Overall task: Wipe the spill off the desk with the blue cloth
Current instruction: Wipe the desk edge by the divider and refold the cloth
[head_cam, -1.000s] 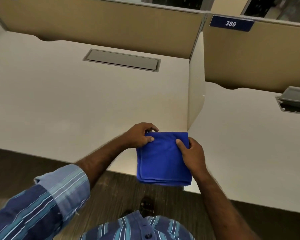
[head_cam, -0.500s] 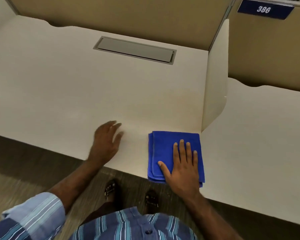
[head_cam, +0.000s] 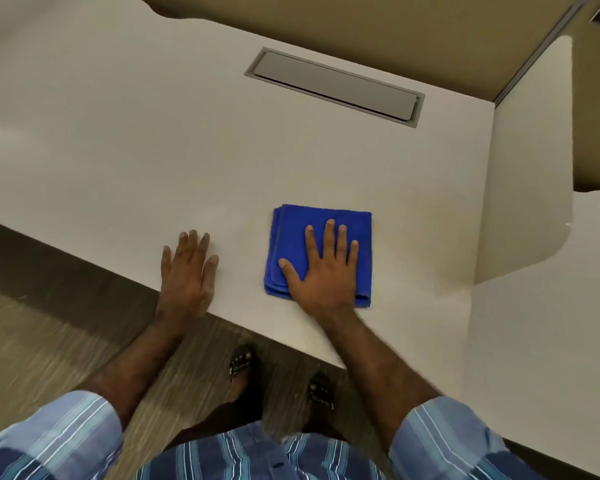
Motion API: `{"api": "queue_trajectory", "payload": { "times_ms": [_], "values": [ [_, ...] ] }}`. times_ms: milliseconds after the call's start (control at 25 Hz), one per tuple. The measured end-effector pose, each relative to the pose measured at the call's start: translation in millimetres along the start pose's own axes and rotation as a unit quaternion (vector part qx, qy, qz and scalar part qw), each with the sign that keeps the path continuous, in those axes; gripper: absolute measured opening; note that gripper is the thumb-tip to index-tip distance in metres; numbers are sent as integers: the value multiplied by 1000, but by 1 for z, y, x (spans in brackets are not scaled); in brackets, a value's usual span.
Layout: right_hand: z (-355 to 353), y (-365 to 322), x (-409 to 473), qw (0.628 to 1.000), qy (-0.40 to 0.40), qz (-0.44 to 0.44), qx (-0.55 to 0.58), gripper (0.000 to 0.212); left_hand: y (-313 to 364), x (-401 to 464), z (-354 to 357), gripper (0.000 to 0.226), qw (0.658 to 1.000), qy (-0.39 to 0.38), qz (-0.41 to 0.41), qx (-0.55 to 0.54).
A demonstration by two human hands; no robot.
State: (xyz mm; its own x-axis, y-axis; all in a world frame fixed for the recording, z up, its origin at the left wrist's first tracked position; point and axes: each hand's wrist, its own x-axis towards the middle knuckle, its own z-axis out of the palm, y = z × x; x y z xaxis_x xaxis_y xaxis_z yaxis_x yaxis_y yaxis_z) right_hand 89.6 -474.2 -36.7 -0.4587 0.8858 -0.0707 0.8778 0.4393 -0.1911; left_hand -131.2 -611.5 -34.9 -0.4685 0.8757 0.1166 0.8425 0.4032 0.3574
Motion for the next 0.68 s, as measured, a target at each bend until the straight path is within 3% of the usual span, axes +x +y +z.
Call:
{"api": "queue_trajectory", "payload": {
  "times_ms": [120, 320, 440, 680],
  "values": [
    [27, -62, -40, 994, 6, -104, 22, 88, -17, 8, 4, 57, 1000, 10, 24, 11],
    [30, -47, -51, 992, 3, -130, -4, 74, -34, 18, 8, 59, 995, -7, 91, 30],
    [19, -12, -39, 998, -1, -65, -19, 69, -31, 22, 8, 60, 992, -15, 119, 24],
    [-11, 97, -80, 984, 2, 173, -44, 69, -30, 24, 11, 60, 984, -14, 176, 4]
  ]
}}
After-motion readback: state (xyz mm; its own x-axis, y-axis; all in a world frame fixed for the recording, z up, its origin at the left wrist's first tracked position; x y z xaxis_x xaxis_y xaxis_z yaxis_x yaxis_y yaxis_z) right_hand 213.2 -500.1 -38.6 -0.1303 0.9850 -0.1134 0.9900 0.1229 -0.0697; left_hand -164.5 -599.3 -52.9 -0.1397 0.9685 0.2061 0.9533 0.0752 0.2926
